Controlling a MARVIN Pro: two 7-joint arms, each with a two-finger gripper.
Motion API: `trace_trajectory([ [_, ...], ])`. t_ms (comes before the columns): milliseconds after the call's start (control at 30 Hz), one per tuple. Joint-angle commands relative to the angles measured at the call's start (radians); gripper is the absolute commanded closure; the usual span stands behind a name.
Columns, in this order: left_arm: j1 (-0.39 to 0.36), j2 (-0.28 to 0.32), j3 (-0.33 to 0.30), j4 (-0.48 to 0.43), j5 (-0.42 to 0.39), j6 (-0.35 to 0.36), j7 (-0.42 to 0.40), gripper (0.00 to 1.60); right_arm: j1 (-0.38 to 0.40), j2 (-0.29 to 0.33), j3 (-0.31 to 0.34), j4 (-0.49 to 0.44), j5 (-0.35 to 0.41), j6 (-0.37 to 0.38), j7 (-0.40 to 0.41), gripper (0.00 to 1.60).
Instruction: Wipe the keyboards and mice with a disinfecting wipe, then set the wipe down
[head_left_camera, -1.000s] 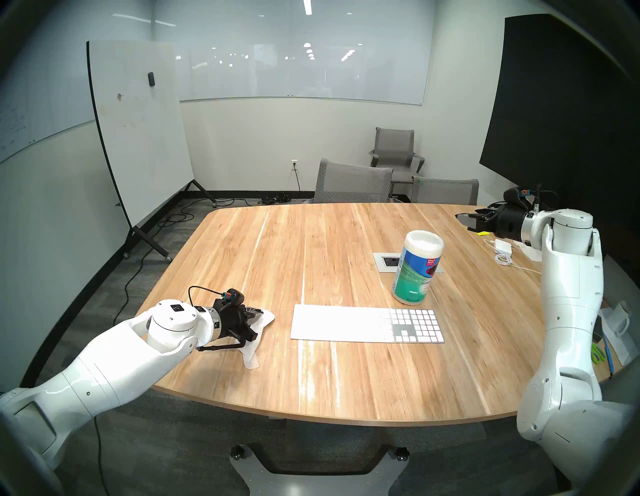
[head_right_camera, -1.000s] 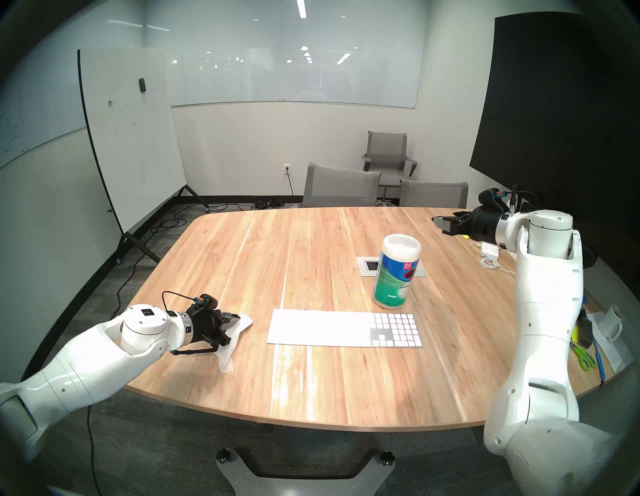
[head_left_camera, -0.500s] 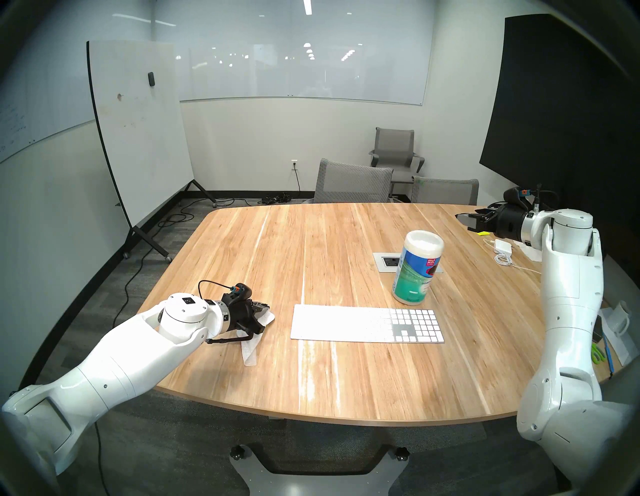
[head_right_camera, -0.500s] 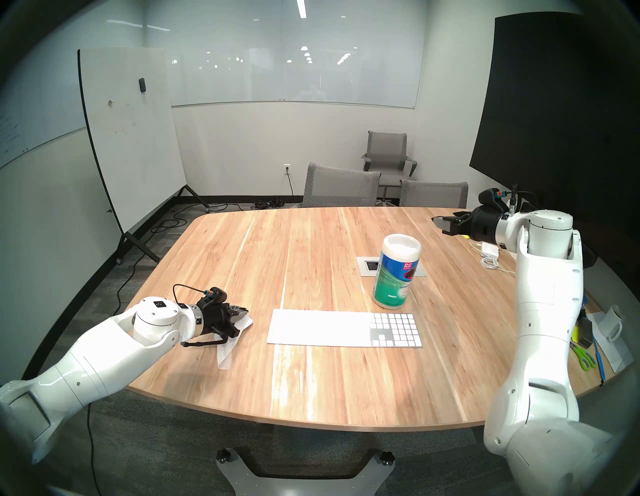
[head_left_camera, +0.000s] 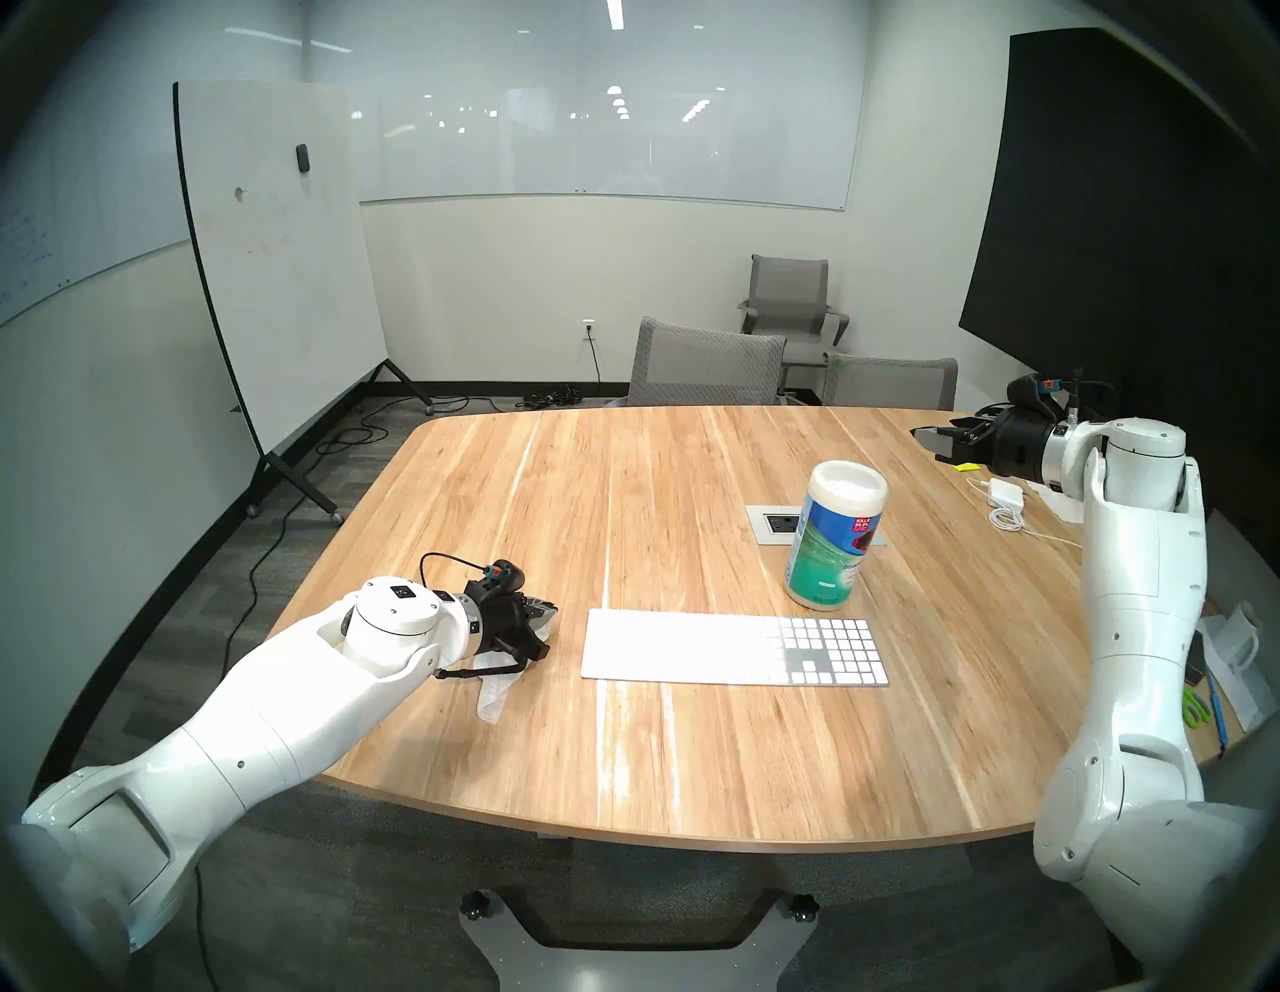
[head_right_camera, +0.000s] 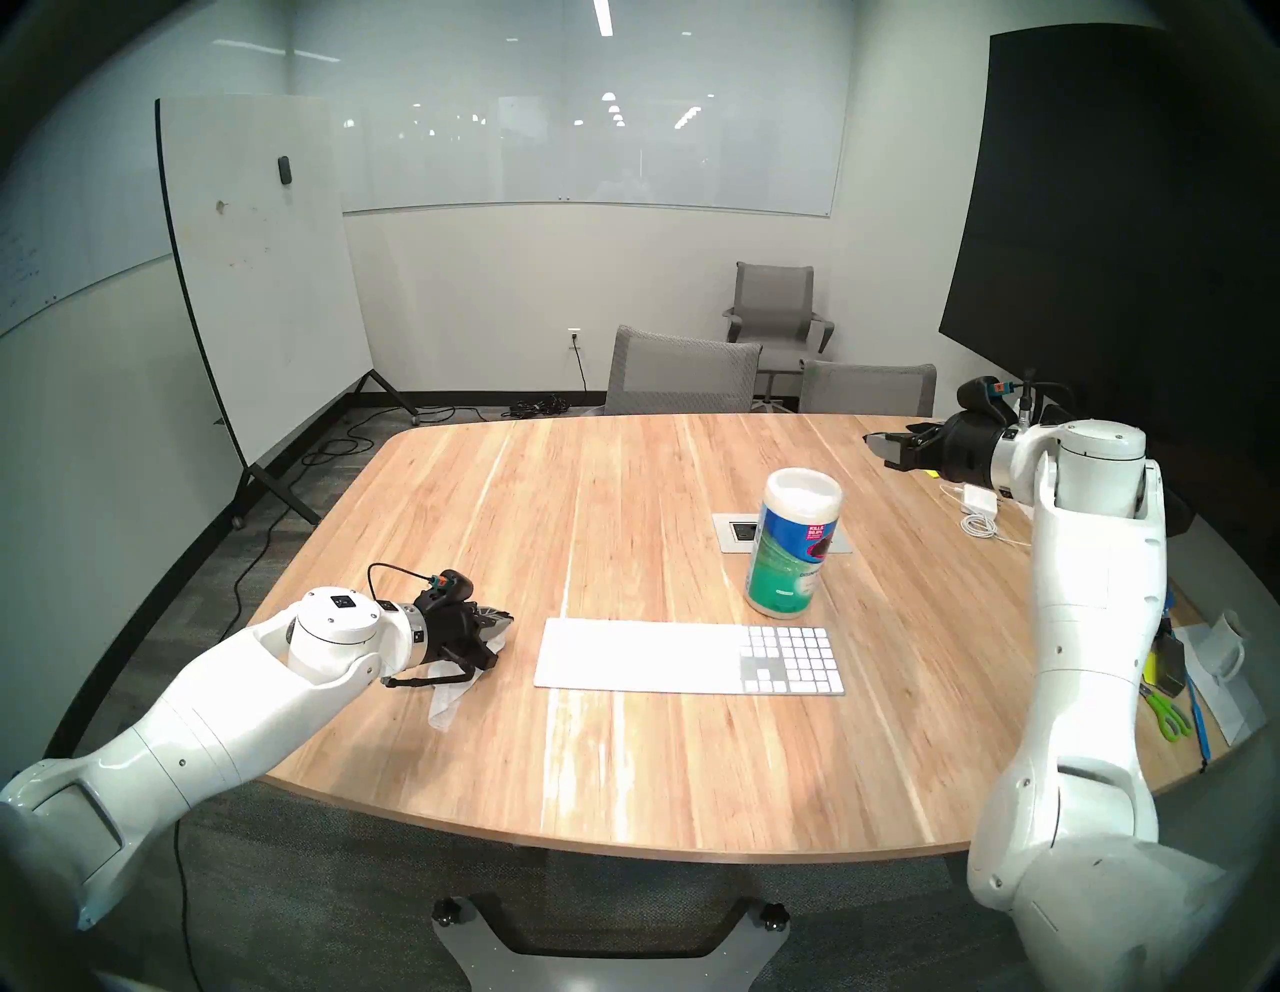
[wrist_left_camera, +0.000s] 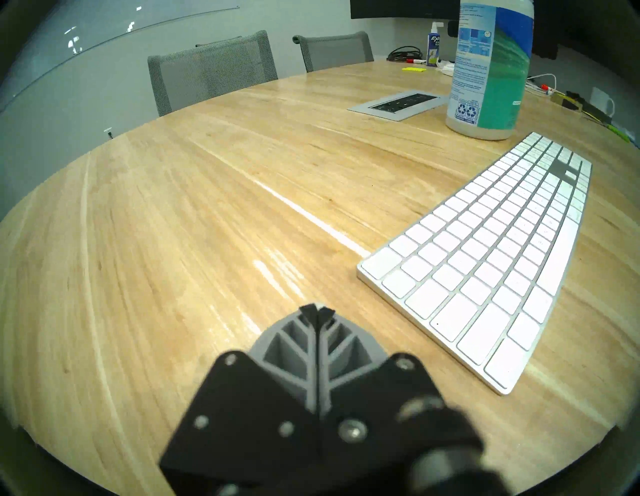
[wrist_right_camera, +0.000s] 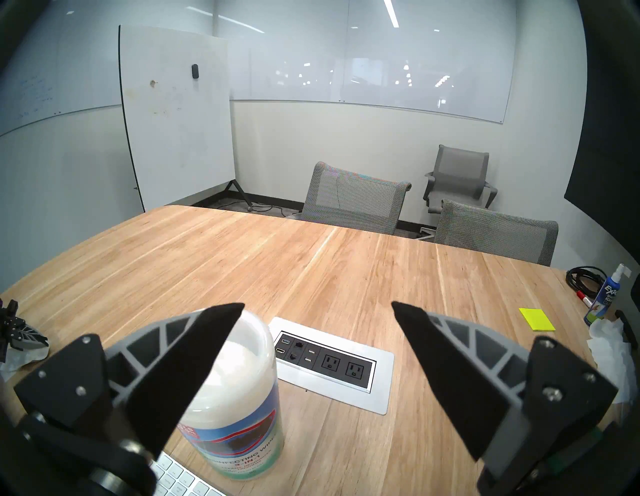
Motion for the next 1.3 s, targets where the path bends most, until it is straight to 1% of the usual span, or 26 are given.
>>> trace_trajectory([
  [0, 0.027, 0.014, -0.016, -0.020, -0.012, -0.043, -0.002, 1.60, 0.017, 0.001, -0.001, -0.020, 0.002, 0.000, -0.002, 0.00],
  [267, 0.133, 0.120, -0.053, -0.095, -0.043, -0.070, -0.003, 1.60, 0.017, 0.001, -0.001, -0.019, 0.002, -0.001, -0.001, 0.00],
  [367, 0.169, 0.151, -0.066, -0.103, -0.055, -0.092, -0.004, 1.60, 0.018, 0.001, -0.001, -0.019, 0.002, -0.001, -0.001, 0.00],
  [467, 0.210, 0.195, -0.089, -0.143, -0.076, -0.102, -0.001, 1.60, 0.018, 0.001, -0.001, -0.019, 0.002, -0.002, -0.001, 0.00],
  [500, 0.210, 0.195, -0.089, -0.143, -0.076, -0.102, -0.001, 1.60, 0.018, 0.001, -0.001, -0.019, 0.002, -0.002, -0.001, 0.00],
  [533, 0.232, 0.220, -0.103, -0.159, -0.088, -0.112, -0.001, 1.60, 0.018, 0.001, -0.001, -0.019, 0.002, -0.002, -0.001, 0.00],
  [700, 0.265, 0.245, -0.126, -0.173, -0.107, -0.134, 0.011, 1.60, 0.017, 0.001, -0.001, -0.019, 0.002, -0.001, -0.001, 0.00],
  [833, 0.236, 0.215, -0.120, -0.153, -0.101, -0.129, 0.012, 1.60, 0.017, 0.001, -0.001, -0.020, 0.002, -0.001, -0.002, 0.00],
  [933, 0.176, 0.163, -0.099, -0.111, -0.081, -0.118, 0.000, 1.60, 0.017, 0.001, -0.001, -0.020, 0.002, -0.001, -0.002, 0.00],
  [1000, 0.150, 0.134, -0.093, -0.102, -0.076, -0.106, 0.007, 1.60, 0.018, 0.001, -0.001, -0.019, 0.002, -0.001, -0.001, 0.00],
  [1167, 0.083, 0.056, -0.072, -0.043, -0.052, -0.090, 0.014, 1.60, 0.018, 0.002, -0.001, -0.018, 0.002, -0.002, -0.001, 0.00],
  [1267, 0.059, 0.030, -0.079, -0.035, -0.045, -0.079, 0.017, 1.60, 0.018, 0.002, -0.001, -0.017, 0.002, -0.002, 0.000, 0.00],
])
